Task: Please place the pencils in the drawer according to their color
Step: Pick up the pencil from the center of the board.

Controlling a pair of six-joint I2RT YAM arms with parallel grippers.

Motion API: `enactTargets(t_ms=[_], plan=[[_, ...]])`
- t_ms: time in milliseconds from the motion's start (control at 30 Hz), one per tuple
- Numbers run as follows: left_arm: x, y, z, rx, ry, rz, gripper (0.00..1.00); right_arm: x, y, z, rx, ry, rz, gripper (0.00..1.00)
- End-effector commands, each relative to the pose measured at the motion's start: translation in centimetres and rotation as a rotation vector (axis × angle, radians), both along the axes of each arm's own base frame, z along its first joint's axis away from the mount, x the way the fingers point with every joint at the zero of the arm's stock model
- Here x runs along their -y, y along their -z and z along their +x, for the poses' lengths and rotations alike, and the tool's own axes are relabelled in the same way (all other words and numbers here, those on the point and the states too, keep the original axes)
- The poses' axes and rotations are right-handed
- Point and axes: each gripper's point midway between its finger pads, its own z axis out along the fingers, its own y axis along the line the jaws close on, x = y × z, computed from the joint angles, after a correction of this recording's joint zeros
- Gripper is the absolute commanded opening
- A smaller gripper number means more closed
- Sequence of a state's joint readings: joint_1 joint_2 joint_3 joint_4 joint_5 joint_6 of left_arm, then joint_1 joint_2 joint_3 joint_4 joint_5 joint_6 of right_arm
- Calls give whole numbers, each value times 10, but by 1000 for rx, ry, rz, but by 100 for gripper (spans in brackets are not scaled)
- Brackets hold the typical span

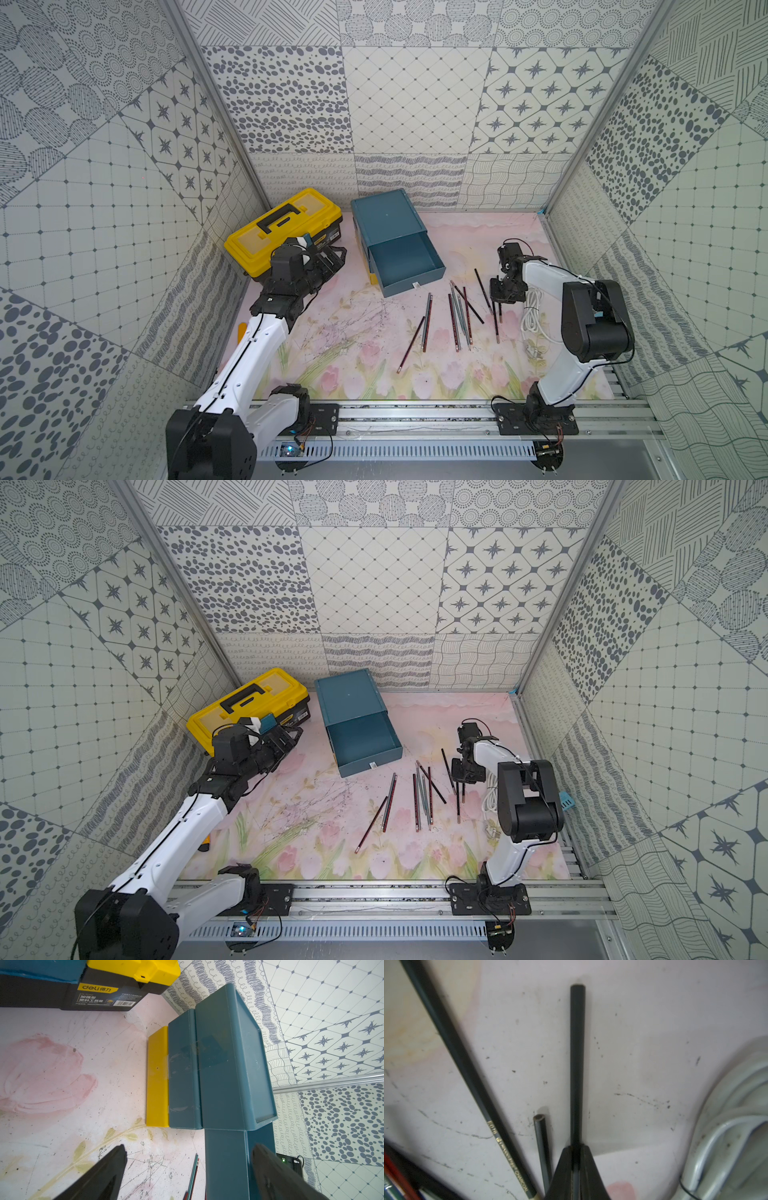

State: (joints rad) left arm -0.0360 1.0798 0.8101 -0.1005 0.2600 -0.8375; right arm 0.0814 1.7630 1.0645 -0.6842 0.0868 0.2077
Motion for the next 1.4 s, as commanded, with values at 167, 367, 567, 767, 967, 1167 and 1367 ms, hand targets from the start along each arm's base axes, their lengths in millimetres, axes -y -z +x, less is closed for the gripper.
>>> enactTargets(t_ms=[167,367,567,767,967,1167,1367], plan=[[1,-11,4,41,12,-13,99,9,7,1,23,-2,-40,0],[1,-12,6,41,14,-15,99,8,-5,7,63,-4,-38,0],[2,-12,6,41,14,-14,99,6,-16,9,76,-7,-22,0],[2,-12,6,41,17,-17,99,4,-30,9,94,-2,-6,0],[2,-10,6,37,17,-20,99,-1,-60,9,150,5,27,0],[3,-9,6,34,19,-25,99,-9,-92,7,207,8,81,0],[4,-11,6,37,26,-26,99,-26,-146,11,333,-30,164,0]])
